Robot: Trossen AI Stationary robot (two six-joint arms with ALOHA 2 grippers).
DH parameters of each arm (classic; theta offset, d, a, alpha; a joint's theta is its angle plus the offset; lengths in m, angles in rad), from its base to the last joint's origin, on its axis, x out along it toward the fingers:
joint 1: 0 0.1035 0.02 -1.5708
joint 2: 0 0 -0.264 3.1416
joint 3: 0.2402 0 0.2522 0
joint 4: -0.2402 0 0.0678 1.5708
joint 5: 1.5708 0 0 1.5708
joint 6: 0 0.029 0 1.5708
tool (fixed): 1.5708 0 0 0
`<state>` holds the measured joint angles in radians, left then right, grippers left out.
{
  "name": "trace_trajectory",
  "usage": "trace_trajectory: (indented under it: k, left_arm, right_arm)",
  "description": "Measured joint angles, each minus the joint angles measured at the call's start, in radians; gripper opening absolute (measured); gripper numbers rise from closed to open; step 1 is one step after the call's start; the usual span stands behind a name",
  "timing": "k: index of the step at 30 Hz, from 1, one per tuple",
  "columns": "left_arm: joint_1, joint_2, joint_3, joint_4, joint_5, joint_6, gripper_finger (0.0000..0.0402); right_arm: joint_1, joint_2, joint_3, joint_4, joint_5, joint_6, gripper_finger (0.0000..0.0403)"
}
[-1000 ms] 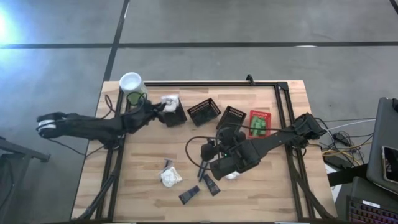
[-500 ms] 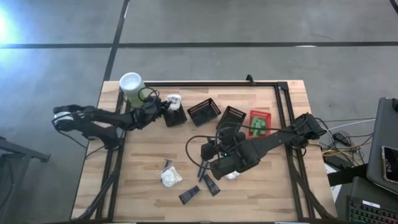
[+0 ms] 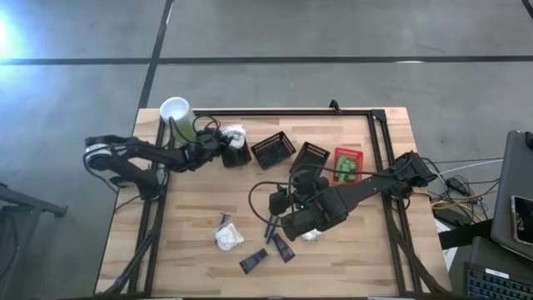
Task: Pick & Place Travel size toiletries
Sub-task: Put the cotton pack into the left black bin
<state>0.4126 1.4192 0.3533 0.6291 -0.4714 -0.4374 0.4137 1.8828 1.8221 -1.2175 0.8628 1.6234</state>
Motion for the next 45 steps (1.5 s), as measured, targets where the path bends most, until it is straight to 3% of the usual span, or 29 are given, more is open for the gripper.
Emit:
trace_trajectory:
  k: [5, 13, 20, 40, 45]
  left_arm:
    - [0.0, 0.009, 0.002, 0.0, 0.0, 0.0, 0.0045]
    - [0.0, 0.004, 0.002, -0.033, 0.0, 0.001, 0.0102]
    - [-0.001, -0.015, 0.002, -0.068, 0.01, -0.001, 0.0135]
    - [-0.004, -0.242, 0.002, -0.319, 0.016, -0.046, 0.014]
    - [-0.013, -0.321, 0.002, -0.375, 0.087, -0.047, 0.014]
  right_arm:
    - [0.0, 0.0, 0.0, -0.002, -0.008, -0.002, 0.0261]
    - [0.0, 0.0, 0.0, -0.002, -0.008, -0.008, 0.0245]
    - [0.0, 0.0, -0.001, -0.002, -0.008, -0.01, 0.0258]
    - [0.0, 0.0, -0.001, -0.006, -0.01, -0.033, 0.0295]
    - [0.0, 0.0, -0.001, -0.006, -0.01, -0.037, 0.0283]
